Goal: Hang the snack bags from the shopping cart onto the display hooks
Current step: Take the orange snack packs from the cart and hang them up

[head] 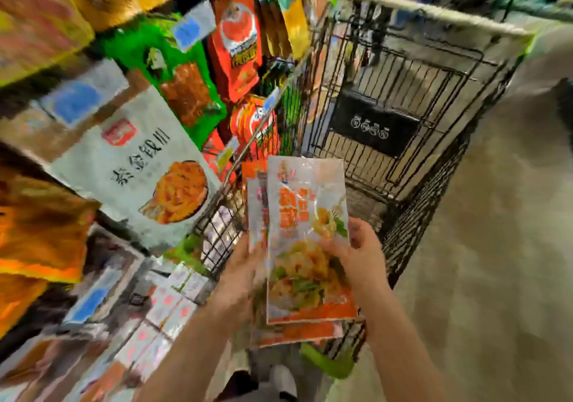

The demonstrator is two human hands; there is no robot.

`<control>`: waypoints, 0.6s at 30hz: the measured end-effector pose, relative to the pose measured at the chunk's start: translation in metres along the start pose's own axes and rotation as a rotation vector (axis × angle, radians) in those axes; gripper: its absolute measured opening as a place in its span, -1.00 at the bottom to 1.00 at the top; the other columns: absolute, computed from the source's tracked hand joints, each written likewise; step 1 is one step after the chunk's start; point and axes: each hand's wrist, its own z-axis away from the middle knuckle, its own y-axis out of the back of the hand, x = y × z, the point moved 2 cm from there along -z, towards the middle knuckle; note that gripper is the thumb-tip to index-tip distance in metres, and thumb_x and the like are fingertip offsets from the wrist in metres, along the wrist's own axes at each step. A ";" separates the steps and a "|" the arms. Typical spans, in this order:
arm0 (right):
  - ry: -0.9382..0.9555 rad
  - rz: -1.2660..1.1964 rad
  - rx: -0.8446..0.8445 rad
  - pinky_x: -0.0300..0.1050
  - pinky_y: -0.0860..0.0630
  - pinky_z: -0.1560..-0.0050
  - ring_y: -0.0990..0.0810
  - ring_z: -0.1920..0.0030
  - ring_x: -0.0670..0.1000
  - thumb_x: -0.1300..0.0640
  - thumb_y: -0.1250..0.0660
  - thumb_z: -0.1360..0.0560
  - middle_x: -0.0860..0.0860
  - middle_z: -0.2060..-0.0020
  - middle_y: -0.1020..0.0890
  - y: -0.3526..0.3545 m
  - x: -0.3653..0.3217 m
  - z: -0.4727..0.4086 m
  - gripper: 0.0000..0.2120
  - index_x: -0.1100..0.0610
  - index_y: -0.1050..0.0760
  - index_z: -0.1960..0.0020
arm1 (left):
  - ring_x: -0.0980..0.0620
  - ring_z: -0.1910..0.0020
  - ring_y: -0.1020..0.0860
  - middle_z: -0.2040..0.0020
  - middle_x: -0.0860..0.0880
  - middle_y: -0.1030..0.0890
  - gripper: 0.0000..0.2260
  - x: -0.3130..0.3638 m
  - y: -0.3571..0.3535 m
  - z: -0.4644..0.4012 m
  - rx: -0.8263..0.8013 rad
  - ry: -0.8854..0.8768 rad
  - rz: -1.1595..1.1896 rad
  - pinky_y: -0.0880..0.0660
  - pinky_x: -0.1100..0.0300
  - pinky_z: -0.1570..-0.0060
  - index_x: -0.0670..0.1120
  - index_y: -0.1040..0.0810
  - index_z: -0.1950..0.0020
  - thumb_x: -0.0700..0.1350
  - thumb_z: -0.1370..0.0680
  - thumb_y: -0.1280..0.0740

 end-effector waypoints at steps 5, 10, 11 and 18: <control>0.133 0.037 -0.237 0.00 -0.63 0.11 -0.65 0.07 0.07 0.26 -0.49 -0.35 0.03 0.10 -0.68 -0.046 -0.024 0.034 -0.64 0.09 -0.50 -0.10 | 0.10 -0.29 -0.48 -0.36 0.03 -0.48 -0.60 0.024 0.046 0.059 0.285 -0.254 -0.209 -0.42 0.28 -0.26 0.03 -0.35 -0.43 -0.07 -0.59 -0.30; 0.236 0.121 -0.542 0.12 -0.55 -0.04 -0.65 0.03 0.02 -0.09 -0.56 -0.06 -0.04 0.08 -0.69 -0.132 -0.018 0.100 -0.34 0.01 -0.50 -0.12 | 0.10 -0.17 -0.58 -0.20 0.03 -0.62 -0.74 0.030 0.121 0.156 0.602 -0.444 -0.082 -0.46 0.07 -0.22 0.03 -0.51 -0.27 -0.14 -0.58 -0.31; 0.234 0.093 -0.606 0.02 -0.56 0.03 -0.65 0.09 -0.02 -0.09 -0.55 -0.01 -0.06 0.14 -0.70 -0.152 -0.015 0.117 -0.32 0.04 -0.51 -0.10 | 0.05 -0.18 -0.59 -0.19 0.04 -0.63 -0.74 0.030 0.136 0.178 0.671 -0.463 -0.049 -0.46 0.00 -0.22 0.05 -0.53 -0.26 -0.12 -0.57 -0.31; 0.373 0.084 -0.895 -0.13 -0.57 0.24 -0.65 0.24 -0.07 0.18 -0.53 -0.16 -0.08 0.19 -0.70 -0.258 0.000 0.243 -0.47 -0.01 -0.50 -0.11 | -0.12 -0.11 -0.60 -0.06 -0.05 -0.67 -0.76 0.019 0.226 0.322 1.057 -0.622 0.055 -0.50 -0.13 -0.16 0.02 -0.57 -0.12 0.04 -0.49 -0.39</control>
